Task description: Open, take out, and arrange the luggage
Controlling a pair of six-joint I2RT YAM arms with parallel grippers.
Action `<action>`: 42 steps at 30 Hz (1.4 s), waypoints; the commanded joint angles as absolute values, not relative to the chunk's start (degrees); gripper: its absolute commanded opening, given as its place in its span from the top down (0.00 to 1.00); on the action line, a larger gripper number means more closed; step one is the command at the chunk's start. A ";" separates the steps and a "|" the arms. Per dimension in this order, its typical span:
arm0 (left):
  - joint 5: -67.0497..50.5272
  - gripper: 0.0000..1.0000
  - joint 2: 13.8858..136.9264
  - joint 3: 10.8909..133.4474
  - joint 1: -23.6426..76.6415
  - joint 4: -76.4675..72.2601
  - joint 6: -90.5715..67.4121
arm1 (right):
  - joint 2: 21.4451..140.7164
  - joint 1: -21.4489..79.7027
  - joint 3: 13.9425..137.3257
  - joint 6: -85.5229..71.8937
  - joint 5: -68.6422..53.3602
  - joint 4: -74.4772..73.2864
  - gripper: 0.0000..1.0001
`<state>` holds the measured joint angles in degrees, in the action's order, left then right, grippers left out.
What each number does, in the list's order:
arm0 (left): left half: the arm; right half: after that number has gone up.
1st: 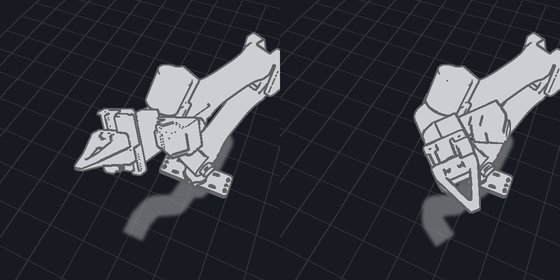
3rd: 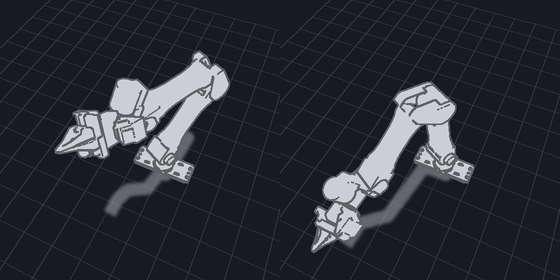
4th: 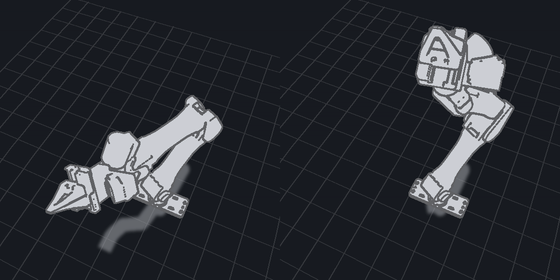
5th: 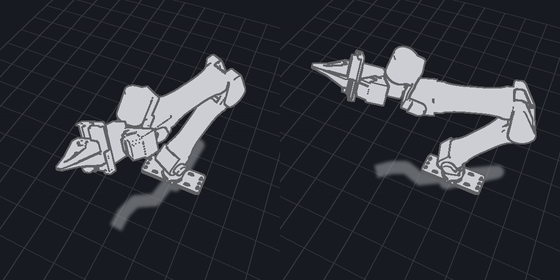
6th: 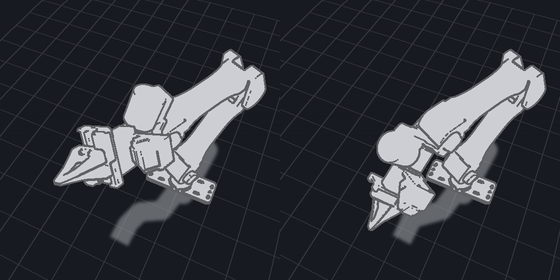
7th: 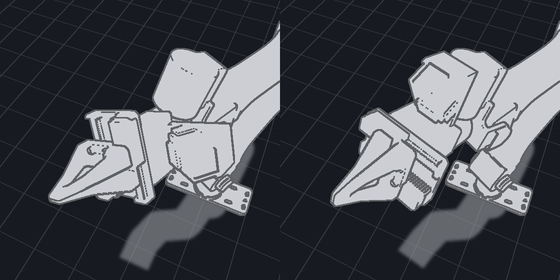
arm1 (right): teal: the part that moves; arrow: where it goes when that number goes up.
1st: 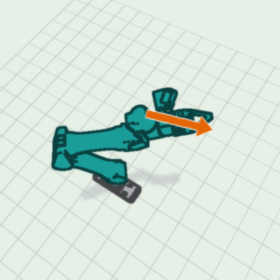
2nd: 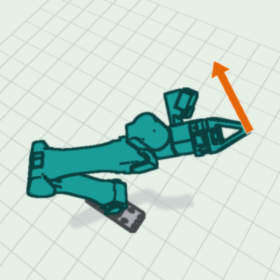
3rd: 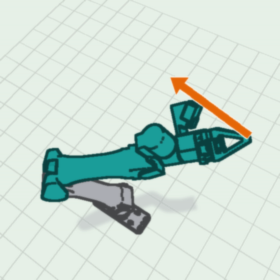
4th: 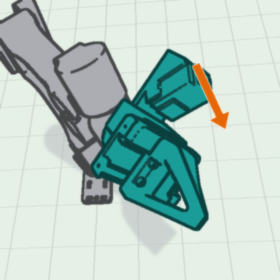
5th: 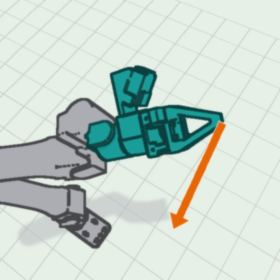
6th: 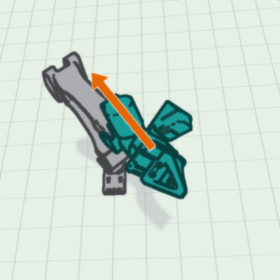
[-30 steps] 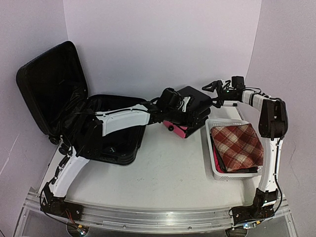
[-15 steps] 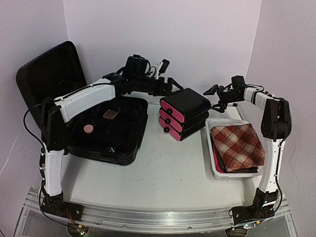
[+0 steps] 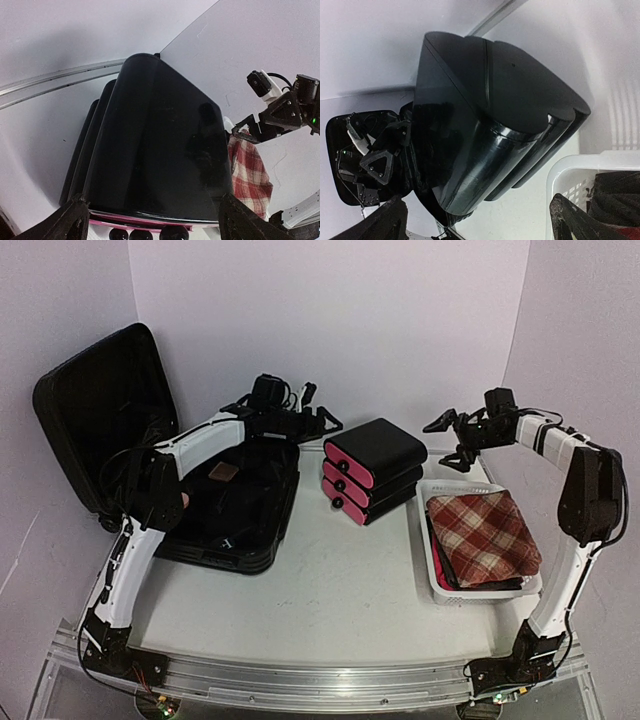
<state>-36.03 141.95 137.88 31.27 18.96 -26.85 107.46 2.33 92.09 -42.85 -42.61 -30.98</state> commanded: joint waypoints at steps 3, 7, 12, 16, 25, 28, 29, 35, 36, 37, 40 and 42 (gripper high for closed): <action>-35.56 0.10 144.84 142.28 31.64 10.90 -29.07 | 107.54 5.84 88.84 -48.10 -45.61 -21.78 0.02; -38.31 0.14 149.69 145.43 31.80 9.68 -32.55 | 109.22 6.70 87.82 -50.37 -43.88 -18.17 0.02; -40.19 0.19 147.67 140.22 32.53 9.06 -34.13 | 111.94 6.84 88.55 -51.63 -43.15 -16.19 0.02; -41.44 0.21 141.50 131.16 33.74 9.05 -32.71 | 113.27 6.85 89.42 -50.57 -43.38 -16.26 0.02; -42.59 0.24 126.78 112.50 37.51 9.05 -31.56 | 114.46 7.45 89.72 -45.80 -49.75 -16.35 0.02; -39.52 0.24 122.55 107.26 38.40 9.14 -31.08 | 113.08 7.98 88.08 -45.59 -50.69 -16.35 0.02; -37.45 0.24 120.63 104.89 38.36 9.26 -31.30 | 112.24 7.94 87.17 -45.47 -50.60 -16.39 0.02; -21.62 0.16 109.08 93.63 38.70 15.20 -27.57 | 107.97 7.70 85.00 -41.35 -48.21 -20.54 0.02; -19.17 0.16 107.18 91.74 38.87 15.95 -27.17 | 107.44 7.54 85.02 -40.09 -47.77 -22.09 0.02; -16.66 0.15 104.99 89.65 39.11 16.38 -26.90 | 106.68 7.49 84.95 -38.65 -47.36 -23.64 0.02; -11.95 0.16 98.26 83.56 40.50 16.45 -25.80 | 103.59 7.49 84.53 -32.91 -43.79 -30.85 0.02; -11.94 0.23 95.37 80.89 41.36 16.44 -25.48 | 101.11 7.55 84.01 -28.67 -40.58 -35.55 0.02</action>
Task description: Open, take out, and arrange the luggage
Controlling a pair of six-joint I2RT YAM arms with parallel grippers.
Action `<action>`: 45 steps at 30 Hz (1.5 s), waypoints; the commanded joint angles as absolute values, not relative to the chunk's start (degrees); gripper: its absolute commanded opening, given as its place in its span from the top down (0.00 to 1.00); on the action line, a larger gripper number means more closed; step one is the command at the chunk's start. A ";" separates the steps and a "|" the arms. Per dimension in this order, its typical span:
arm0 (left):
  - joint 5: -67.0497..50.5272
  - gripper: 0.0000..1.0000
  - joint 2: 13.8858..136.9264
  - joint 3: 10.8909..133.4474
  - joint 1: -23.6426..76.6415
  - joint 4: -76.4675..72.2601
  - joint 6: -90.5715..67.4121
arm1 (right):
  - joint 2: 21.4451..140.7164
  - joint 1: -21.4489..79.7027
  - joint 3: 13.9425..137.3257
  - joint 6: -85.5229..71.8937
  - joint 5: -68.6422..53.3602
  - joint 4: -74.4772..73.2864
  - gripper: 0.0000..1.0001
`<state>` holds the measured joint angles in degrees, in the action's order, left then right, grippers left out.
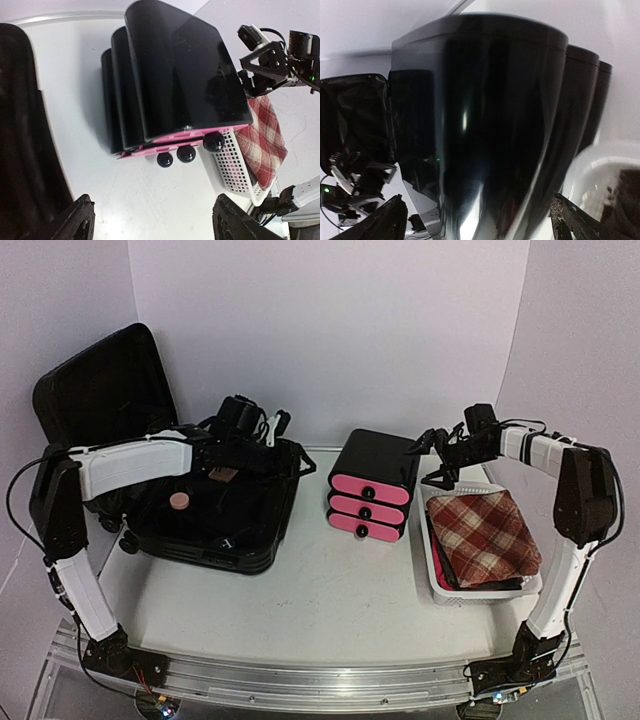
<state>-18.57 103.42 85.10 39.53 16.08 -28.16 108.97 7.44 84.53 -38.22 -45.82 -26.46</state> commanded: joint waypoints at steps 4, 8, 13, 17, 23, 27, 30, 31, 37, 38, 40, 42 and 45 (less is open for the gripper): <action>-12.99 0.27 93.38 78.73 45.76 15.13 -25.90 | 94.82 7.53 80.59 -20.62 -34.72 -43.13 0.02; -8.47 0.24 96.79 79.67 52.52 10.43 -25.23 | 88.13 7.56 74.82 -15.91 -32.03 -47.29 0.02; -4.06 0.22 106.00 88.24 56.50 10.06 -22.33 | 79.80 7.51 68.34 -14.45 -30.87 -49.36 0.02; -1.50 0.23 112.09 94.17 56.86 9.93 -21.26 | 73.80 7.52 65.26 -15.11 -30.07 -50.01 0.02; 1.75 0.25 120.26 101.82 57.13 9.88 -21.68 | 65.98 7.55 63.01 -16.35 -26.82 -50.19 0.02; 5.82 0.29 122.58 103.88 57.14 9.78 -22.48 | 63.30 7.53 62.35 -17.13 -26.61 -50.10 0.02; 6.72 0.33 123.87 105.46 57.13 9.80 -22.82 | 62.74 7.55 61.41 -17.49 -26.81 -50.18 0.02; 6.89 0.35 124.26 105.89 57.13 9.77 -23.00 | 62.49 7.51 60.94 -17.49 -26.66 -50.19 0.02; 9.29 0.46 124.56 106.35 57.04 9.71 -23.63 | 61.32 7.53 59.14 -17.58 -26.65 -50.36 0.02; 9.66 0.48 124.54 106.35 57.04 9.80 -23.64 | 61.20 7.56 58.96 -17.62 -26.51 -50.36 0.02; 10.15 0.52 124.47 106.35 57.04 9.83 -23.45 | 61.08 7.56 58.81 -17.75 -26.37 -50.36 0.02; 10.47 0.57 124.12 105.97 57.04 9.85 -23.28 | 61.21 7.52 58.95 -17.84 -26.41 -50.36 0.02; 9.94 0.61 122.88 104.43 57.05 9.80 -23.64 | 61.49 7.54 59.23 -17.80 -26.46 -50.37 0.02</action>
<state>8.21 125.05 103.70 57.30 11.88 -23.75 62.54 7.44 58.83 -17.63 -27.07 -51.57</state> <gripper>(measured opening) 0.410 0.983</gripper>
